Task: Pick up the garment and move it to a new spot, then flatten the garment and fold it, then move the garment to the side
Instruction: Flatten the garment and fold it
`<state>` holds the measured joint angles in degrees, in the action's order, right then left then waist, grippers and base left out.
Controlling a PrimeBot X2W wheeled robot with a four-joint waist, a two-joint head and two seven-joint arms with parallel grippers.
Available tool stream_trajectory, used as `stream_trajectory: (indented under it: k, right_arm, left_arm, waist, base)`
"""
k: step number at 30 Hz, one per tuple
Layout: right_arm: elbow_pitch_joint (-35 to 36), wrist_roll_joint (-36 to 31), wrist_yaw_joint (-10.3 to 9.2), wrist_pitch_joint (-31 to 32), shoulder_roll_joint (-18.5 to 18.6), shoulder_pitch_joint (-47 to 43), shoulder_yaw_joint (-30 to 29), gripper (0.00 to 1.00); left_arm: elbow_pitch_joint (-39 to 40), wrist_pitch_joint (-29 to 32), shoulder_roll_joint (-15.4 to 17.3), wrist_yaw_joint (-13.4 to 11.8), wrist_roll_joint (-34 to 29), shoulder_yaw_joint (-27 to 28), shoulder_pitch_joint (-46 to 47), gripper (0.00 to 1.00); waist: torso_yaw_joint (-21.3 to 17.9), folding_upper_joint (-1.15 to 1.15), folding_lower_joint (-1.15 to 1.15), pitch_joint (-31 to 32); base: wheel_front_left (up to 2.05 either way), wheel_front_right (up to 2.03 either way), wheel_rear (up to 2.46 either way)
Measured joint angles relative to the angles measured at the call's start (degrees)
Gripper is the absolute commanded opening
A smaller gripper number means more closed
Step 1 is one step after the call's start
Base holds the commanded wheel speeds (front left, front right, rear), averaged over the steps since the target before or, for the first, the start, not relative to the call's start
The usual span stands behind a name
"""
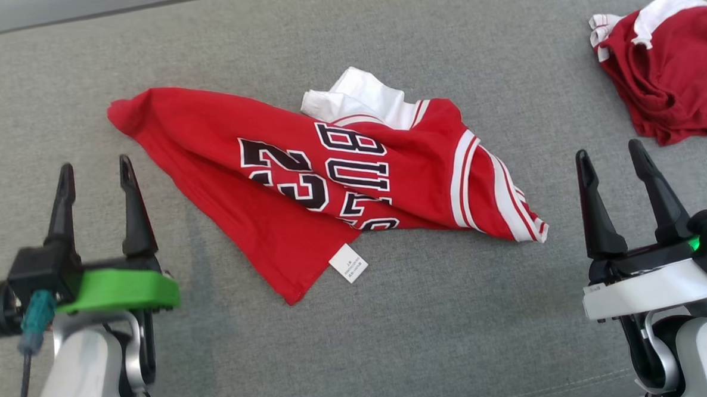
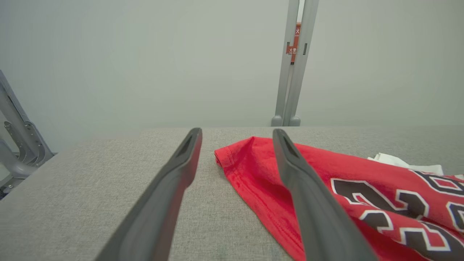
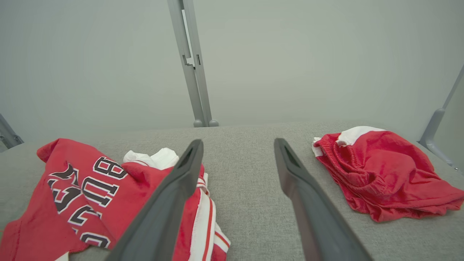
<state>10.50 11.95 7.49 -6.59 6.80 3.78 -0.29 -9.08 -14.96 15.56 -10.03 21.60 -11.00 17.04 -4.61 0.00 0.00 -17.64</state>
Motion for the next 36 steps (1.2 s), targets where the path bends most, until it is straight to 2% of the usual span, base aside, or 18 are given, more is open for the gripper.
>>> stream_trajectory:
  k: [12, 25, 30, 36]
  right_arm:
    - [0.03, 0.01, 0.00, 2.07, 0.22, -2.98, 1.31, 1.00]
    - [-0.09, 0.32, 0.00, 2.83, 0.60, -3.25, 1.14, 1.00]
    - [-3.47, 1.74, 0.00, 3.92, 1.60, -3.26, 2.02, 1.00]
    - [-11.54, 4.28, 0.00, 4.04, 2.52, -2.01, 5.60, 1.00]
  left_arm:
    - [11.60, 1.32, -0.56, -3.01, -1.52, -2.00, -11.67, 1.00]
    - [13.70, 2.29, 0.08, -3.24, -1.99, -3.20, -12.33, 1.00]
    - [14.16, 2.29, -0.04, -3.07, -2.16, -3.91, -11.40, 1.00]
    - [13.77, 1.83, -0.42, -2.64, -2.46, -4.36, -9.34, 1.00]
  waist:
    - [1.57, 0.00, 0.00, 4.51]
    - [2.25, 0.00, 0.00, 4.22]
    - [2.48, 0.00, 0.00, 2.95]
    - [3.12, 0.00, 0.00, 0.25]
  base:
    - [0.00, 0.00, 0.00]
    - [0.00, 0.00, 0.00]
    - [0.00, 0.00, 0.00]
    - [0.00, 0.00, 0.00]
